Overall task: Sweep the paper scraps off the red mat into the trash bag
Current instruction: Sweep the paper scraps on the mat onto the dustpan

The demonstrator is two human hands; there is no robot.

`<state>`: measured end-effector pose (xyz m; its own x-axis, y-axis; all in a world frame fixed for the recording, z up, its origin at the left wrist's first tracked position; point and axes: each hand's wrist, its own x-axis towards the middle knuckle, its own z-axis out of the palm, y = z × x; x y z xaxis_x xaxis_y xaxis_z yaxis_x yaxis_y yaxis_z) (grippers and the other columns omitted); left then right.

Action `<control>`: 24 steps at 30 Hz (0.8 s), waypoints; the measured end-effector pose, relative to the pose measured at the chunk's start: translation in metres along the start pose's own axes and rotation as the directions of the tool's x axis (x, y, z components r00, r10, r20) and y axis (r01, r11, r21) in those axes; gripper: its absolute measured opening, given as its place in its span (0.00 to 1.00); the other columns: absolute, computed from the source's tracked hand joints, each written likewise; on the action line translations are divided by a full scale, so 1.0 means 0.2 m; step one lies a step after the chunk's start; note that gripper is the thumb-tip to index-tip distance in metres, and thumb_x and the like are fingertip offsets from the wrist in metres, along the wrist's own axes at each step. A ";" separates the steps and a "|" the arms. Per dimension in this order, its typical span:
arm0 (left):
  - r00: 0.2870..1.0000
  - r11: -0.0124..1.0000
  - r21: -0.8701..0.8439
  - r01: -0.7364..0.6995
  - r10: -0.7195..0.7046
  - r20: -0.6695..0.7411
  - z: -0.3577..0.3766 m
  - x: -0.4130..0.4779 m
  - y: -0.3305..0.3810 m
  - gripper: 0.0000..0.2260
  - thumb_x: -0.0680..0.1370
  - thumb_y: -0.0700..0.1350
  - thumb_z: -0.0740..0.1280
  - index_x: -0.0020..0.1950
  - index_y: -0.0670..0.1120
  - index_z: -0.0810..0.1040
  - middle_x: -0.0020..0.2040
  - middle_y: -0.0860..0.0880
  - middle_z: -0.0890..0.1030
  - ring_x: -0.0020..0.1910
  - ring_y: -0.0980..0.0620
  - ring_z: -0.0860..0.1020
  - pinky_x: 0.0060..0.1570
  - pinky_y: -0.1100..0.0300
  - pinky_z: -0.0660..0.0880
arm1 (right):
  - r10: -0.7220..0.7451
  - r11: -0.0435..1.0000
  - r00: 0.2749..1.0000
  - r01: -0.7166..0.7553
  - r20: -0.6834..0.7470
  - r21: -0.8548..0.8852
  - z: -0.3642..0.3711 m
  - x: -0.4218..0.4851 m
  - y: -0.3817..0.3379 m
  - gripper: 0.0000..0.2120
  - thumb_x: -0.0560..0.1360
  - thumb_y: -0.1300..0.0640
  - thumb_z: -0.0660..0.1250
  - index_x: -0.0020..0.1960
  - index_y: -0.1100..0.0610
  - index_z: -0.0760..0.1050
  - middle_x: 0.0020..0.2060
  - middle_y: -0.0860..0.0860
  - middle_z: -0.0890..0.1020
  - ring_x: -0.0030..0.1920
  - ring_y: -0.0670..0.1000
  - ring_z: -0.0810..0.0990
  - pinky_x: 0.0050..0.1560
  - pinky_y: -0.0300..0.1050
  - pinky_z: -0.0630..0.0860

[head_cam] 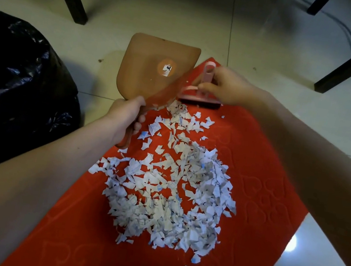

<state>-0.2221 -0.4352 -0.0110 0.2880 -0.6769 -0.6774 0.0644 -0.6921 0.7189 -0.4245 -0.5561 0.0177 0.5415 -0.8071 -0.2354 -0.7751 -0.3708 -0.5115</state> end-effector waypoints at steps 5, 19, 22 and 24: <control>1.000 1.000 0.001 -0.015 0.015 -0.001 -0.03 0.00 0.02 0.11 0.79 0.48 0.59 0.39 0.45 0.71 0.30 0.49 0.70 0.22 0.54 0.64 0.21 0.67 0.65 | -0.034 0.993 0.998 0.039 -0.048 0.108 -0.13 -0.19 0.04 0.09 0.78 0.57 0.63 0.57 0.51 0.78 0.50 0.49 0.82 0.50 0.46 0.80 0.56 0.42 0.74; 1.000 1.000 0.030 -0.008 0.008 -0.006 0.00 -0.04 0.01 0.10 0.79 0.48 0.59 0.41 0.44 0.71 0.29 0.48 0.70 0.23 0.53 0.64 0.24 0.64 0.64 | 0.163 0.986 0.959 -0.168 -0.234 -0.004 0.11 -0.19 0.10 0.12 0.79 0.52 0.60 0.59 0.52 0.78 0.47 0.49 0.81 0.43 0.48 0.78 0.45 0.45 0.75; 1.000 1.000 0.031 -0.006 0.006 -0.003 0.01 -0.07 0.02 0.09 0.79 0.48 0.59 0.42 0.44 0.71 0.29 0.48 0.70 0.23 0.53 0.64 0.25 0.64 0.63 | 0.081 0.985 0.983 -0.054 -0.163 0.164 0.11 -0.29 0.02 0.10 0.79 0.57 0.62 0.58 0.53 0.78 0.46 0.44 0.80 0.42 0.42 0.79 0.46 0.34 0.75; 1.000 0.999 0.033 -0.010 0.011 -0.005 0.01 -0.09 0.03 0.09 0.79 0.48 0.59 0.42 0.44 0.71 0.30 0.48 0.70 0.24 0.53 0.64 0.26 0.63 0.63 | 0.054 0.964 0.969 0.012 -0.240 0.266 0.08 -0.34 0.01 0.09 0.78 0.60 0.63 0.56 0.53 0.78 0.46 0.46 0.81 0.44 0.42 0.79 0.49 0.33 0.74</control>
<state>-0.2289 -0.4276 0.0043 0.2933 -0.6829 -0.6690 0.0300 -0.6929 0.7204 -0.4575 -0.4949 0.0196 0.4047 -0.9127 -0.0572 -0.6542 -0.2452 -0.7154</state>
